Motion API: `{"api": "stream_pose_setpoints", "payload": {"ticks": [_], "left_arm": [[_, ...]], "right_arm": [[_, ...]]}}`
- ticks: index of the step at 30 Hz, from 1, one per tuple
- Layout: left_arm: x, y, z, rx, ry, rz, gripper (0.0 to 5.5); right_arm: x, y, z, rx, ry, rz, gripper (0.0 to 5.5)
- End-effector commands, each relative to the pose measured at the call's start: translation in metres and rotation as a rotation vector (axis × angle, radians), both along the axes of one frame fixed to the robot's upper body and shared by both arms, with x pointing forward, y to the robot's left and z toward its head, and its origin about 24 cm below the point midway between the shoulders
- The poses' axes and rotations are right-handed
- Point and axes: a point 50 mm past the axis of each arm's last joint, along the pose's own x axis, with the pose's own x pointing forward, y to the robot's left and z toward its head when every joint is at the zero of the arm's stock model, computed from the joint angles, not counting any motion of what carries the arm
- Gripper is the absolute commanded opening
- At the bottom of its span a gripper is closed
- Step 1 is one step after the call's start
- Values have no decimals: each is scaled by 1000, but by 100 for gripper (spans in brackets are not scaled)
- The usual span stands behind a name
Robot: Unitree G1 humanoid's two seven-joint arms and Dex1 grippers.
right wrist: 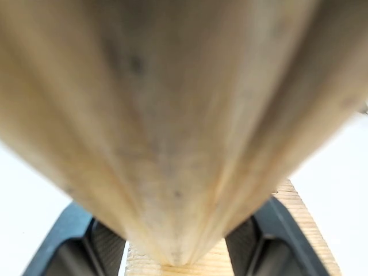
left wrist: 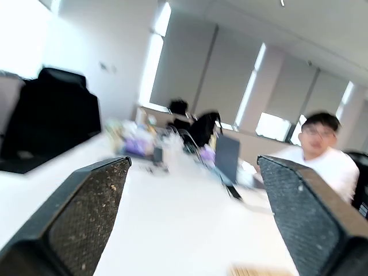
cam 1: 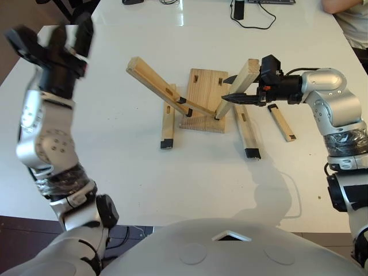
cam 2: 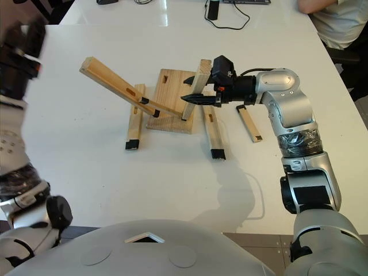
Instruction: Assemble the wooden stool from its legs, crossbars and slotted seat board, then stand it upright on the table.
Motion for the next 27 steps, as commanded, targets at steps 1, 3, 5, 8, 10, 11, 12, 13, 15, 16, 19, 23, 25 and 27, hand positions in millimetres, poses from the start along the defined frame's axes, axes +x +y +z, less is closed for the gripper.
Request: {"api": "stream_pose_setpoints", "payload": {"ticks": [1,3,5,8,10,11,12,13,15,16,19,23,25,27], "left_arm": [[-3,-22,-26,-13,72,-61,408],[-3,-34,-32,-34,78,-99,408],[-2,-41,-34,-43,74,-118,408],[0,-40,-35,-57,69,-108,408],[1,-38,-36,-61,66,-103,408],[0,-37,-37,-62,66,-98,408],[0,-37,-38,-63,67,-96,408],[0,-36,-40,-64,71,-94,408],[-2,-37,-44,-65,82,-93,408],[-2,-37,-45,-66,83,-90,408],[-2,-31,-43,-82,71,-44,408],[-1,-17,-31,-98,32,0,408],[-2,-10,-24,-119,5,16,408],[0,-5,-19,-141,-15,34,408]], "right_arm": [[0,-9,-2,-42,-2,-16,240],[1,-9,2,-48,-16,-7,262],[2,-8,1,-59,-17,6,288],[2,-8,6,-36,-9,18,329],[4,-9,10,-21,-13,8,359],[6,-11,14,-13,-20,2,359],[7,-14,17,-8,-30,-8,359],[9,-18,22,5,-43,-26,359],[12,-26,36,40,-79,-66,359],[13,-30,45,66,-99,-86,359],[9,-40,69,129,-169,-124,359],[-7,-40,120,309,-277,-114,359],[-20,-30,136,383,-285,-46,359],[-30,-18,138,395,-281,14,359]]}}
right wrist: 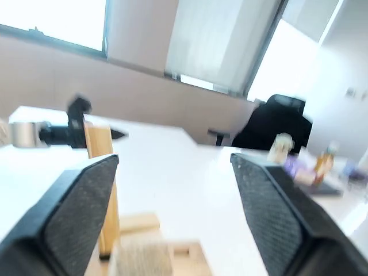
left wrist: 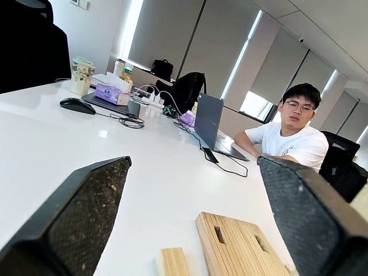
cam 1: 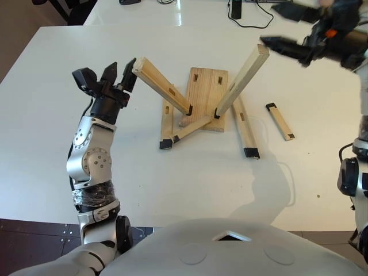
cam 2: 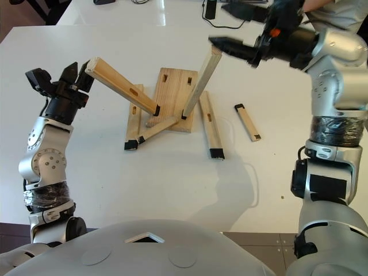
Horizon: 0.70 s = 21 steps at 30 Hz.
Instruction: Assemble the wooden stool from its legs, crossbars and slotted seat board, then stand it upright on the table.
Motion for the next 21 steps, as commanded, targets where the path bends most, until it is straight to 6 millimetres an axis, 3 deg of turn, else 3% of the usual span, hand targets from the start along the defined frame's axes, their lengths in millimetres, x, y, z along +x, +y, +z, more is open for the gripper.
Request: {"api": "stream_pose_setpoints", "payload": {"ticks": [1,3,8,14,17,21], "left_arm": [[3,11,16,-31,-51,39,408],[4,13,24,-57,-82,48,408],[8,10,31,-70,-104,36,408],[11,-2,24,-53,-92,16,408],[12,-8,22,-56,-93,9,408],[10,-10,22,-57,-102,3,408]], "right_arm": [[-21,26,13,12,-35,131,359],[-29,47,-1,-58,-12,196,359],[-27,81,-65,-307,64,232,359],[-21,104,-142,-536,162,204,359],[-16,114,-169,-606,202,179,359],[-8,125,-186,-673,212,157,359]]}}
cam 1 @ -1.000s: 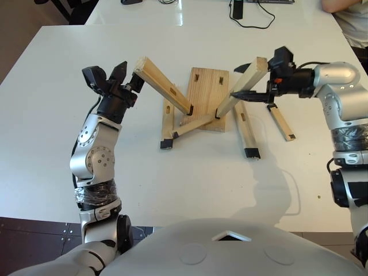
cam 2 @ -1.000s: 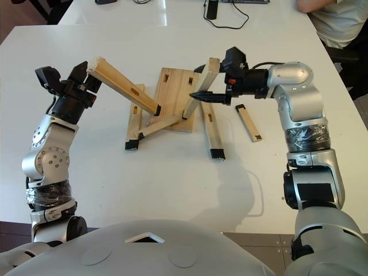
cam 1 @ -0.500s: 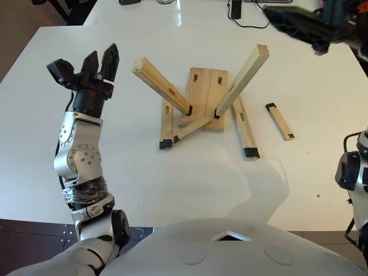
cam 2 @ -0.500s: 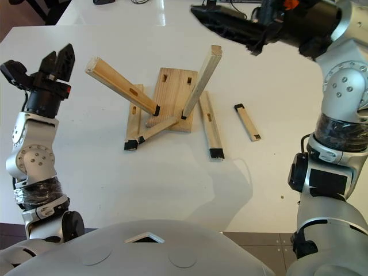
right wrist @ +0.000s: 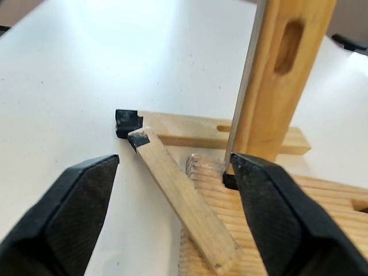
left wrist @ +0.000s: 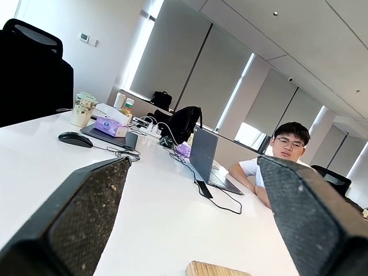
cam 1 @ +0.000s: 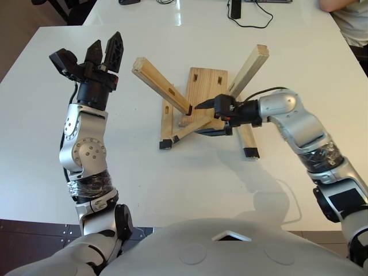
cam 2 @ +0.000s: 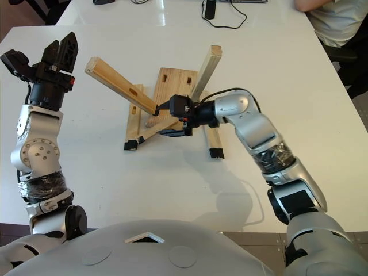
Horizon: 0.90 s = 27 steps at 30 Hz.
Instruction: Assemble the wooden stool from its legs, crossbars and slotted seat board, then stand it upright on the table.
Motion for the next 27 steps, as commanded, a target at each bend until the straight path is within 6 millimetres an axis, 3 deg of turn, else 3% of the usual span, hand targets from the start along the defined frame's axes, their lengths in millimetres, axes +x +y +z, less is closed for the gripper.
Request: {"api": "stream_pose_setpoints", "payload": {"ticks": [1,7,19,27], "left_arm": [[-1,-1,0,5,-4,3,408],[-3,-1,-1,6,-3,3,408],[-1,-1,-3,6,-3,6,408],[-3,0,-6,12,12,13,408]], "right_arm": [[8,13,-10,-58,-26,-2,359],[14,18,-24,-123,-32,-11,336],[10,8,-28,-133,14,31,134],[4,-15,-20,-72,60,-62,130]]}}
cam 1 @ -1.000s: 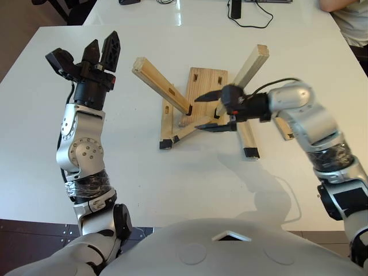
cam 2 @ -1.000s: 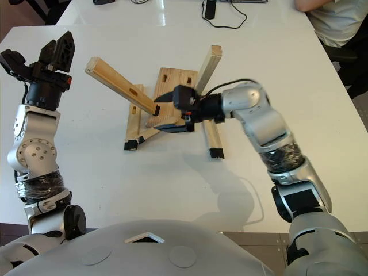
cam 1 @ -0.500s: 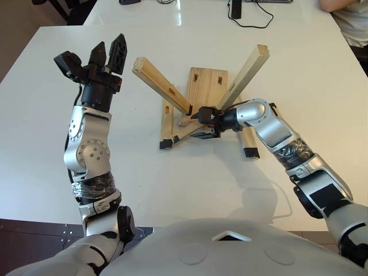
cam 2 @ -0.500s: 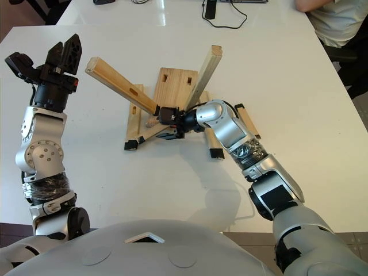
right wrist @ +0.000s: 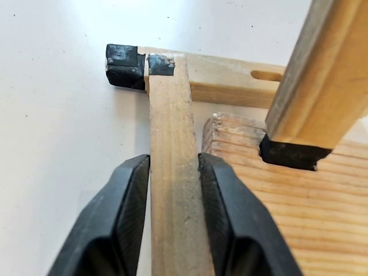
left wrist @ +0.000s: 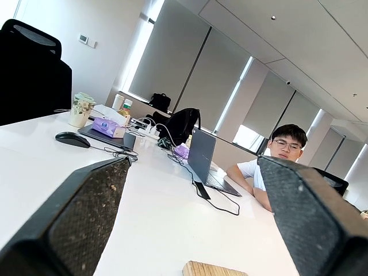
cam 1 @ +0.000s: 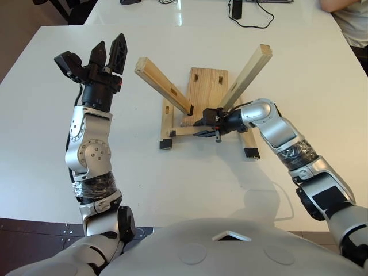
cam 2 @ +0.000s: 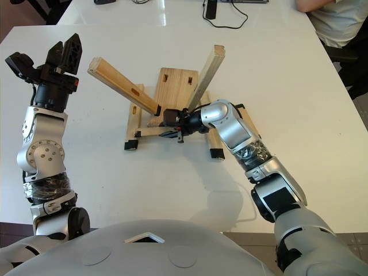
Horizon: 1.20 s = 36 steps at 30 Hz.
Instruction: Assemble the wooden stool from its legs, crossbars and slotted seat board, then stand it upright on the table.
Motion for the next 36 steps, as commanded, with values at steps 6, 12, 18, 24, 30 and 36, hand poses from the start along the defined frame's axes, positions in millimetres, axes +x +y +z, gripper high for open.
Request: {"api": "stream_pose_setpoints", "payload": {"ticks": [6,12,18,24,30,36], "left_arm": [[-6,6,-3,-34,16,32,408],[-18,17,-17,-40,108,62,408],[-8,17,-4,-52,76,68,408],[-19,12,-13,-68,106,79,408],[-29,11,-14,-77,126,80,408],[-35,5,-17,-68,177,57,408]], "right_arm": [[-8,-18,28,222,135,-231,130],[-27,1,30,275,254,-249,130],[-36,16,-3,105,272,-150,130],[-46,30,-5,138,297,-124,130],[-74,38,5,190,343,-27,130],[-87,58,-21,105,301,-117,130]]}}
